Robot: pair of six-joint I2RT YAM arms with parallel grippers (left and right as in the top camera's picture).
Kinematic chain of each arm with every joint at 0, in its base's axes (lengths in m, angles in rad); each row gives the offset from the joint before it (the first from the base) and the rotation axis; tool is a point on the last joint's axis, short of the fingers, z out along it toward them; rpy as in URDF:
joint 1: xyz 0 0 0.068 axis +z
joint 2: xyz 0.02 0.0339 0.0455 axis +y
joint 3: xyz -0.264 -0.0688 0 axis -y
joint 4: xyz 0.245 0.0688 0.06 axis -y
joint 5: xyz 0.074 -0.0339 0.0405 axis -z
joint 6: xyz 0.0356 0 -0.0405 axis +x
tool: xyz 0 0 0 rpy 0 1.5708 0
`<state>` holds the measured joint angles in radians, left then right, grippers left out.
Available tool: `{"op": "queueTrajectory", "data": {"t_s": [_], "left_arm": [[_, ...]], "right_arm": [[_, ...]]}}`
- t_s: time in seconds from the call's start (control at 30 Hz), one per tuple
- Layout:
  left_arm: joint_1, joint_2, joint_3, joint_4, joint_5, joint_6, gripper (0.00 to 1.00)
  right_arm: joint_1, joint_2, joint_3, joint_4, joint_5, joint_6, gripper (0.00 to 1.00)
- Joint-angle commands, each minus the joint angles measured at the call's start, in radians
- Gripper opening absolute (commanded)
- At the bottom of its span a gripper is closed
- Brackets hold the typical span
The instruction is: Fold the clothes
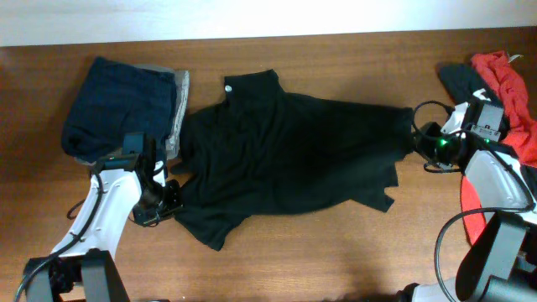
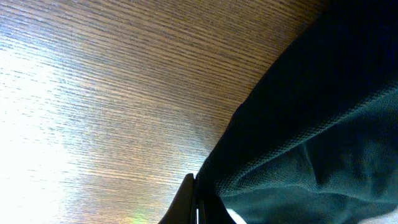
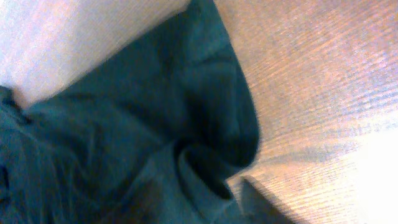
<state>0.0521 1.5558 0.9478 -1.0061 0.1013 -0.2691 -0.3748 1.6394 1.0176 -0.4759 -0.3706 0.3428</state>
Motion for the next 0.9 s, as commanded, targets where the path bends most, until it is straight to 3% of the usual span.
{"op": "queueTrajectory", "data": {"t_s": [0.0,0.1,0.2,0.47,0.57,0.6,0.63,0.73,0.8,0.87], "left_arm": [[0.003,-0.010,-0.005,0.000,-0.024,0.016,0.00],[0.003,-0.010,-0.005,0.000,-0.023,0.016,0.01],[0.003,-0.010,-0.005,0.011,-0.023,0.016,0.01],[0.003,-0.010,-0.005,0.017,-0.020,0.017,0.01],[0.003,-0.010,-0.005,0.018,-0.020,0.017,0.01],[0.003,-0.010,-0.005,0.018,-0.020,0.017,0.01],[0.003,-0.010,-0.005,0.018,-0.020,0.017,0.01],[0.003,-0.010,-0.005,0.017,-0.020,0.017,0.01],[0.003,-0.010,-0.005,0.017,-0.020,0.018,0.01],[0.003,-0.010,-0.005,0.018,-0.021,0.018,0.01]], "right_arm": [[-0.005,0.003,0.018,-0.104,0.012,0.002,0.72],[0.001,0.004,0.011,-0.357,0.011,-0.058,0.68],[0.066,0.004,-0.039,-0.455,0.013,-0.126,0.57],[0.210,0.004,-0.208,-0.314,0.066,-0.060,0.41],[0.211,0.004,-0.228,-0.291,0.061,-0.043,0.30],[0.211,0.003,-0.226,-0.291,0.045,-0.048,0.13],[0.211,-0.002,-0.215,-0.296,-0.002,-0.066,0.04],[0.210,-0.080,-0.075,-0.477,-0.210,-0.242,0.04],[0.210,-0.154,0.091,-0.663,-0.143,-0.279,0.04],[0.210,-0.192,0.198,-0.726,-0.037,-0.248,0.04]]}}
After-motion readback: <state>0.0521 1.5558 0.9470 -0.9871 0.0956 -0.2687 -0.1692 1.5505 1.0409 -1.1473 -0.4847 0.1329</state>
